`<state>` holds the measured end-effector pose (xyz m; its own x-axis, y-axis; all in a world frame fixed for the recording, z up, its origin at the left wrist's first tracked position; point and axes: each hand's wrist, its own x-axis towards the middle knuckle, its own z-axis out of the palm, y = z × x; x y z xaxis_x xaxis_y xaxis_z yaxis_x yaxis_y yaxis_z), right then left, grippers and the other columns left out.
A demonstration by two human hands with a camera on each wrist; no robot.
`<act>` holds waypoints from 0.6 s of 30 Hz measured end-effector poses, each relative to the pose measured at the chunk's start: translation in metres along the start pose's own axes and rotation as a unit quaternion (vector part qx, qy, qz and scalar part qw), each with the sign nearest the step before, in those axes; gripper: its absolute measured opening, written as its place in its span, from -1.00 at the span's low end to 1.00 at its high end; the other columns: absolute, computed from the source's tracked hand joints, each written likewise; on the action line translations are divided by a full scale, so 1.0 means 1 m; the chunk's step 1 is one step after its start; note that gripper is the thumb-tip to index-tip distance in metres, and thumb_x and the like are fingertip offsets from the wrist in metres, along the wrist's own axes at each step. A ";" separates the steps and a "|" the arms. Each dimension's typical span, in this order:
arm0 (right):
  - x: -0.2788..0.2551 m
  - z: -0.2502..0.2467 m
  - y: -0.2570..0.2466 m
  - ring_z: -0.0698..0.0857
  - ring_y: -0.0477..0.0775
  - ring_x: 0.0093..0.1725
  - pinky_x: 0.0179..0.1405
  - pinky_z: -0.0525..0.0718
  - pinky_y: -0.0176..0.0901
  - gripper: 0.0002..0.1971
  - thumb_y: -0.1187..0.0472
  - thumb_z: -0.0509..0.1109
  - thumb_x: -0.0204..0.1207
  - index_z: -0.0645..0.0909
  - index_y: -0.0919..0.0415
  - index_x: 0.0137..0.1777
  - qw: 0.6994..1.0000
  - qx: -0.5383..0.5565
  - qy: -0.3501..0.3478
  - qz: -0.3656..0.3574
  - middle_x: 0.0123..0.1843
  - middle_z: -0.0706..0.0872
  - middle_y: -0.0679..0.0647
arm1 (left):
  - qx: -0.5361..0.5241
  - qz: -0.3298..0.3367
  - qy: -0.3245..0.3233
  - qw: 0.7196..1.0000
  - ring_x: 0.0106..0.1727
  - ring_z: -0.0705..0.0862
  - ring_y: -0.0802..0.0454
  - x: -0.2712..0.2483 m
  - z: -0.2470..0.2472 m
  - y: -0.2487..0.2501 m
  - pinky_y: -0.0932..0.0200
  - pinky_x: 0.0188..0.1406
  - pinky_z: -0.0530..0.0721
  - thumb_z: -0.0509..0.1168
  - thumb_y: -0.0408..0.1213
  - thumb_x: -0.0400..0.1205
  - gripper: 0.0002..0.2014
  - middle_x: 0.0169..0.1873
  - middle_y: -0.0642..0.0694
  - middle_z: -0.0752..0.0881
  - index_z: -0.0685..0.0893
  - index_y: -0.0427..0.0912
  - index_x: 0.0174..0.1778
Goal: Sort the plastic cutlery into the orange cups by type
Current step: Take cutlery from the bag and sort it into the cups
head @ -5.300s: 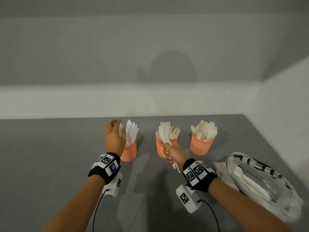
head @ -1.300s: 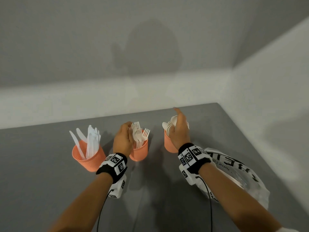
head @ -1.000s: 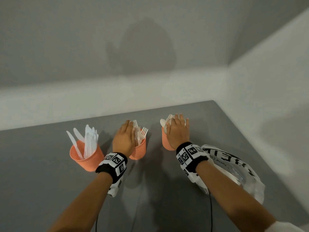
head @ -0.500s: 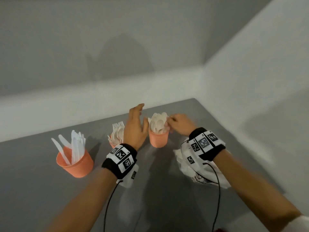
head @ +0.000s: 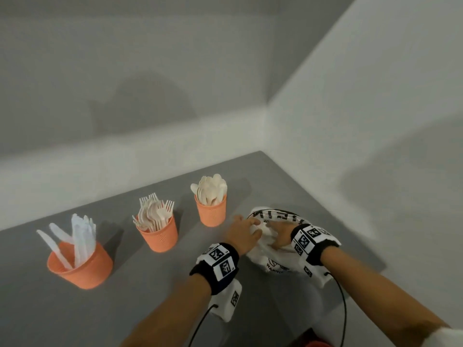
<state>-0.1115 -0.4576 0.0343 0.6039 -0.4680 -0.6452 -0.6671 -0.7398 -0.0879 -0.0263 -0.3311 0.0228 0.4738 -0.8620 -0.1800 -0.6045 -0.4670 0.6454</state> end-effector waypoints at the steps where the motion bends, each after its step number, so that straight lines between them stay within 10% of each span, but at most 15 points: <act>1: 0.005 0.003 -0.001 0.37 0.18 0.54 0.50 0.38 0.03 -0.19 0.08 0.44 0.44 0.10 0.10 0.62 1.000 0.000 -0.003 0.001 0.59 0.34 0.14 | -0.001 -0.011 -0.015 1.000 0.35 0.50 -0.16 -0.001 0.001 0.000 0.10 0.39 0.38 0.17 -0.14 0.66 -0.61 0.38 -0.23 0.43 0.48 -0.11 0.42; 10: 0.024 0.011 0.004 0.35 0.01 0.51 0.53 0.32 0.00 -0.21 -0.23 0.46 0.21 0.32 -0.16 0.47 1.000 -0.006 0.016 -0.007 0.43 0.37 -0.23 | -0.073 -0.043 -0.023 0.996 0.45 0.46 -0.14 -0.009 0.000 0.004 0.14 0.41 0.35 0.09 -0.26 0.72 -0.61 0.43 -0.26 0.49 0.43 -0.33 0.45; 18: 0.028 0.012 0.010 0.17 0.15 0.63 0.61 0.19 0.07 -0.02 -0.09 0.49 0.35 -0.08 -0.14 0.64 0.998 0.058 -0.035 -0.009 0.67 0.14 0.04 | -0.108 -0.049 -0.028 0.993 0.24 0.60 -0.25 -0.005 -0.010 0.010 -0.07 0.25 0.57 0.15 -0.28 0.69 -0.61 0.25 -0.33 0.58 0.46 -0.38 0.40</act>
<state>-0.1066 -0.4723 0.0068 0.5865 -0.4168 -0.6945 -0.7048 -0.6851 -0.1841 -0.0282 -0.3296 0.0375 0.4839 -0.8271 -0.2860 -0.4040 -0.5010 0.7654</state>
